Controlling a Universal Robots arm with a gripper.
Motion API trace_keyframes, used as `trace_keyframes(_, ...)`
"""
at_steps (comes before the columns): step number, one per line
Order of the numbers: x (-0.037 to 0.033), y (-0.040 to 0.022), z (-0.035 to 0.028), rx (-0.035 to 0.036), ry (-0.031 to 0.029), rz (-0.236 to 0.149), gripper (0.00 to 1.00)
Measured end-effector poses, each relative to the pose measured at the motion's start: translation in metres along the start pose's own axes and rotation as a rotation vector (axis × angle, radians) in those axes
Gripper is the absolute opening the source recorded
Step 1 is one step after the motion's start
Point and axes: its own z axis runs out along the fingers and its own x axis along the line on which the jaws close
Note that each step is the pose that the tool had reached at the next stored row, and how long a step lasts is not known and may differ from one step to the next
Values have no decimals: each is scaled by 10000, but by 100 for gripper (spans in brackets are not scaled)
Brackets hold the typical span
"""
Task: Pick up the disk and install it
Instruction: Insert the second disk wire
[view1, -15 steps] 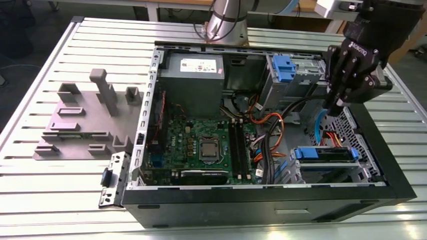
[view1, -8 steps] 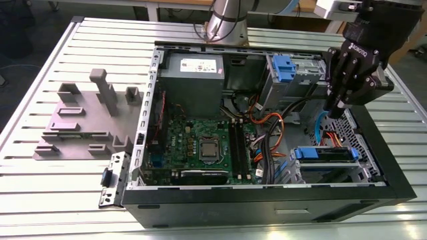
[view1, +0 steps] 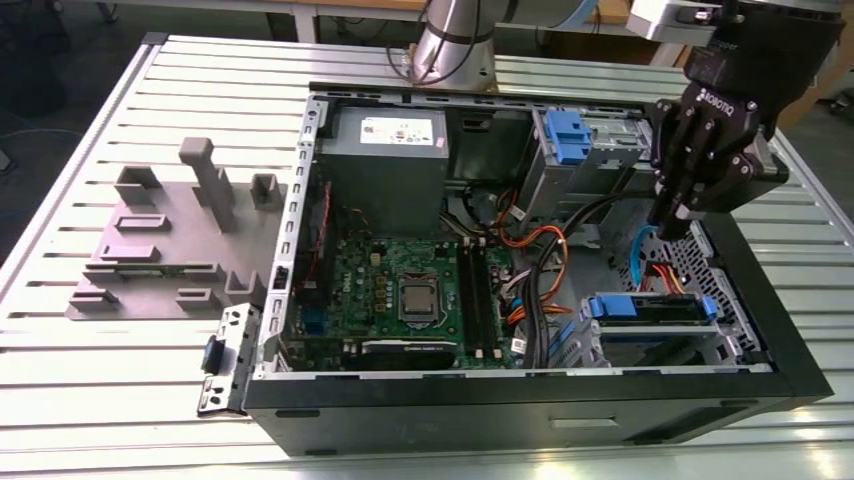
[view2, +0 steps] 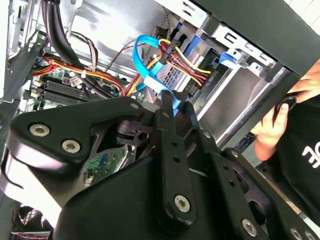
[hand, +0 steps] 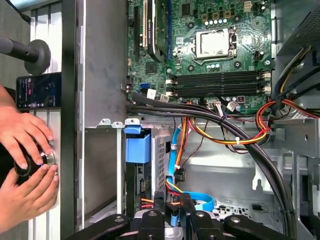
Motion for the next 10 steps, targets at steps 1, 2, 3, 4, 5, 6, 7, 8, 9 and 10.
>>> trace_keyframes(1,-4,-1,7,0,1,1,27)
trace_keyframes(2,-10,-2,14,0,10,1,27)
trace_keyframes(3,-15,-3,20,1,40,1,27)
trace_keyframes(4,-20,-4,26,2,83,2,27)
trace_keyframes(5,-25,-5,31,2,132,4,25)
trace_keyframes(6,-30,-5,37,4,179,6,20)
trace_keyframes(7,-34,-6,42,5,225,7,20)
trace_keyframes(8,-39,-6,46,6,274,9,16)
trace_keyframes(9,-42,-7,50,7,308,10,16)
trace_keyframes(10,-44,-7,53,8,325,10,16)
